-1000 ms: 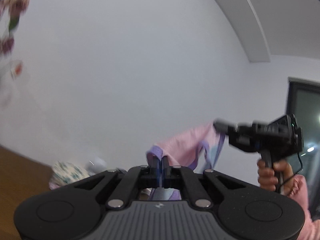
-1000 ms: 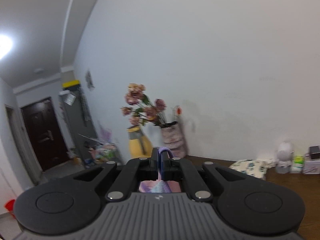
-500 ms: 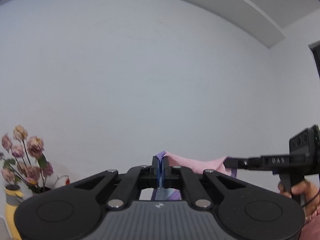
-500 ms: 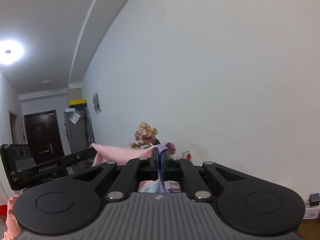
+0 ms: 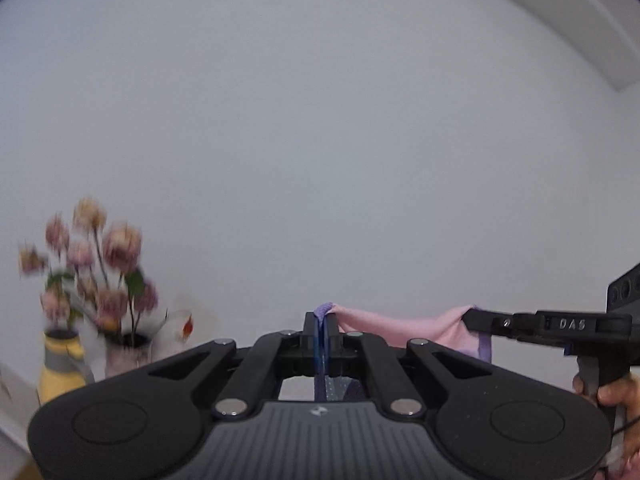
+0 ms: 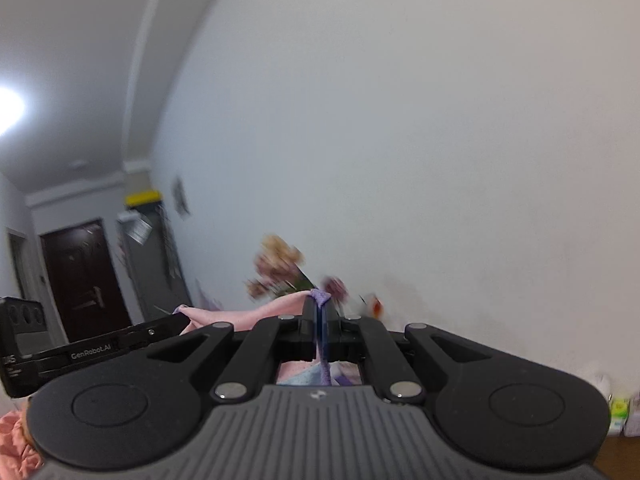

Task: Fold clothes
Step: 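Raise the garment high with both tools, holding it hanging between them, then lower the garment flat onto the table with both tools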

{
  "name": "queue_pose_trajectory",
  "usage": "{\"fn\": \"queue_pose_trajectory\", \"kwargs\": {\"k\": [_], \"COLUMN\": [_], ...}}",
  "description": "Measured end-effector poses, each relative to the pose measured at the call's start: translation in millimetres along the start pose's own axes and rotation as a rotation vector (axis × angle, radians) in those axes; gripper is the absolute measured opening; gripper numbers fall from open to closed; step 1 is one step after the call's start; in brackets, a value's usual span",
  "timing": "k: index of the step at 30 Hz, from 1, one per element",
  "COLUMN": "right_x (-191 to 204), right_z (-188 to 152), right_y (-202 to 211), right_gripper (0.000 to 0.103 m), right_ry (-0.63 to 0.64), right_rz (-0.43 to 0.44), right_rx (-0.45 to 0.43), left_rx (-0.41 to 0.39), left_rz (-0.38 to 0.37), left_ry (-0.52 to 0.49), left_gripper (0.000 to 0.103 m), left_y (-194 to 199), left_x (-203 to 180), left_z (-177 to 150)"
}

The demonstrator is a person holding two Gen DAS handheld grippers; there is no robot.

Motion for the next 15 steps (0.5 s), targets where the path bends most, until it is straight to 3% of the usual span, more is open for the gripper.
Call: {"fn": "queue_pose_trajectory", "kwargs": {"k": [4, 7, 11, 15], "right_x": [-29, -28, 1, 20], "right_z": [-6, 9, 59, 69], "right_y": [-77, -106, -109, -85], "right_gripper": [0.001, 0.002, 0.001, 0.001], "right_ry": [-0.034, -0.024, 0.04, 0.112], "right_rz": [-0.055, -0.06, -0.035, 0.012], "right_rx": [0.057, 0.042, -0.065, -0.125], "left_rx": [-0.008, -0.076, -0.197, -0.224], "left_rz": [0.038, 0.057, 0.063, 0.058], "left_ry": [0.04, 0.033, -0.029, -0.147], "left_gripper": [0.001, 0.001, 0.001, 0.001], "left_y": [-43, -55, -44, -8], "left_x": [35, 53, 57, 33], "left_z": [-6, 22, 71, 72]}}
Point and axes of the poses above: each gripper's, at about its wrist camera, not at the fingertips, and y roughly against the way its jaws point, x to its left, z to its top, the point moved 7 cm from there along -y, roughly the way its jaws point, and after that the axes turned 10 degrees about x, right-handed, at the moved point
